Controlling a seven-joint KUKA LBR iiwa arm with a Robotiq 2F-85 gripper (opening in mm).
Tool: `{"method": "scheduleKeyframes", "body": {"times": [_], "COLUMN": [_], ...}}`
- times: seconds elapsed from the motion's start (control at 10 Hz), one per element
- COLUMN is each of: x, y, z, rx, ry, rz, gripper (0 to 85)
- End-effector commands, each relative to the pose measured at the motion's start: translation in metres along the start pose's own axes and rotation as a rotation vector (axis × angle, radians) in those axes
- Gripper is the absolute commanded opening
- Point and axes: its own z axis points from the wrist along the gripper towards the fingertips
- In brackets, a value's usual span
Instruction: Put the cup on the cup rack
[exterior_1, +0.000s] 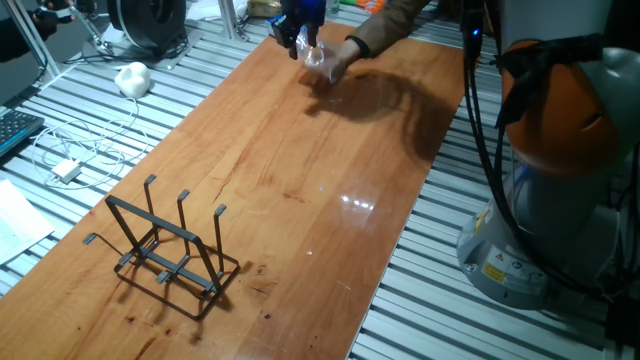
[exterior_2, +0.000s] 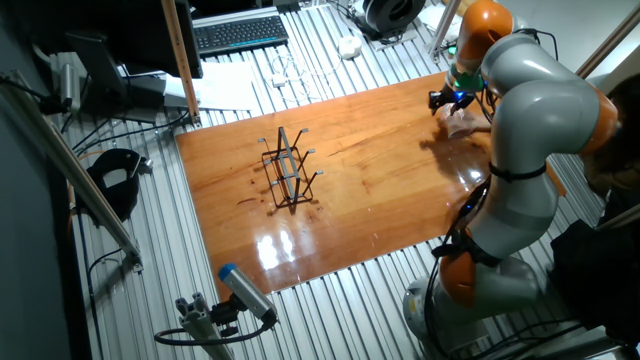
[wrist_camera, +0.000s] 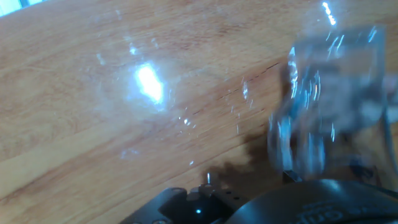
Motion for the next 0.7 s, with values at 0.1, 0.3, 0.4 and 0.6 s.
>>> {"method": "scheduleKeyframes", "body": {"times": [0.1,0.3,0.4,0.6], "x": [-0.0022,-0.0055,-0.0063,-0.0102], "y": [-0.0007,0.0008,0.0012,0.0013], "z": [0.0003,0.0064,0.0074,0.0035], "rx": [-0.003,-0.013,-0.017,-0.017], "ry": [-0.003,-0.009,-0.012,-0.006], "rz": [0.001,0.007,0.007,-0.005], "gripper": [68.0,51.0,51.0,51.0]}}
